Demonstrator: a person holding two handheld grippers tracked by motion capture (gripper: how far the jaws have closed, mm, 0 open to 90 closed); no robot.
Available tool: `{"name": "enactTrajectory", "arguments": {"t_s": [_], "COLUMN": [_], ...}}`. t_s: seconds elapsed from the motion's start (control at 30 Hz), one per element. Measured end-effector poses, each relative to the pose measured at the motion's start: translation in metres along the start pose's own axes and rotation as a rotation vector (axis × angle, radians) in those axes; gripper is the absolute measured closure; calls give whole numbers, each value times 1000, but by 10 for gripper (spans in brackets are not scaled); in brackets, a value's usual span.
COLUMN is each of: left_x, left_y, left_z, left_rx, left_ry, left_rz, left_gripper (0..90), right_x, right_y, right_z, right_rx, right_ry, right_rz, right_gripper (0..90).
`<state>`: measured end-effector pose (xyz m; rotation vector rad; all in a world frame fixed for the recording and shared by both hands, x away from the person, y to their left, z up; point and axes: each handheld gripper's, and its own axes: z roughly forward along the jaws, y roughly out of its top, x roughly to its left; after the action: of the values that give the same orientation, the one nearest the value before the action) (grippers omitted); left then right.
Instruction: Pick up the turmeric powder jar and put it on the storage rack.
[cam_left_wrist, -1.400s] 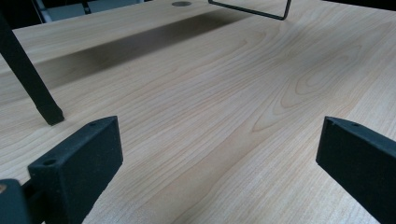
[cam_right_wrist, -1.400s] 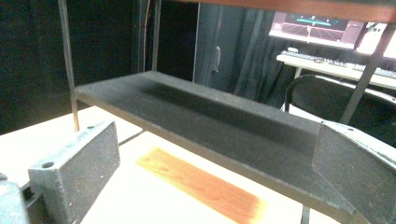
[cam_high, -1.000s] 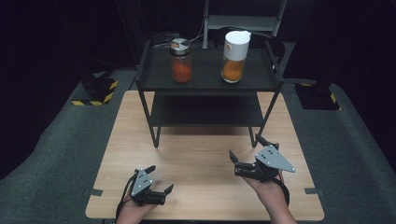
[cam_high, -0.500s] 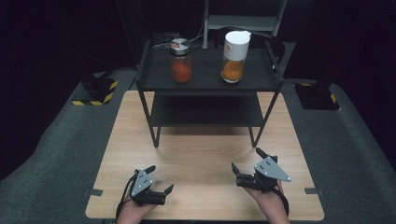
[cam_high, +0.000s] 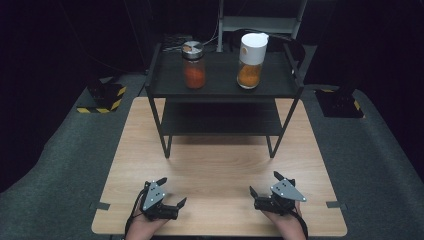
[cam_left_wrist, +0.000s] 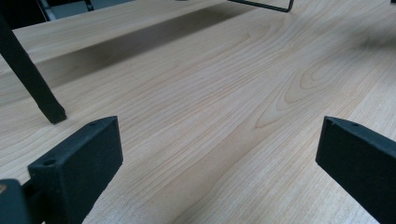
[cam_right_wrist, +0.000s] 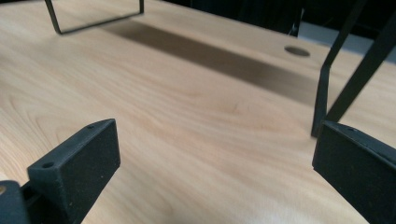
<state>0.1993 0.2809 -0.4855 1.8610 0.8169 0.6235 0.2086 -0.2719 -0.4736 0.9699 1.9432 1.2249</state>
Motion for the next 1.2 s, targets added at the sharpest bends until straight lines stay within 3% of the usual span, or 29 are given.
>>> {"name": "enactTrajectory", "arguments": {"t_s": [0.2,0.57,0.83,1.2], "left_x": [-2,-4,-4,-6], "left_y": [1,1,1,4], "left_z": [1,1,0,1], "left_rx": [8,9,9,23], "left_ry": [8,20,14,17], "left_rz": [1,8,12,35], "left_gripper": [8,5,5,6], "right_x": [-1,9,10,8], "right_y": [-7,-3,2,1], "right_z": [-2,-3,-2,-3], "right_rx": [31,95,130,123], "right_ry": [-20,-72,-69,-74], "right_rz": [7,-40,-56,-27], "right_gripper": [3,1,1,1]}}
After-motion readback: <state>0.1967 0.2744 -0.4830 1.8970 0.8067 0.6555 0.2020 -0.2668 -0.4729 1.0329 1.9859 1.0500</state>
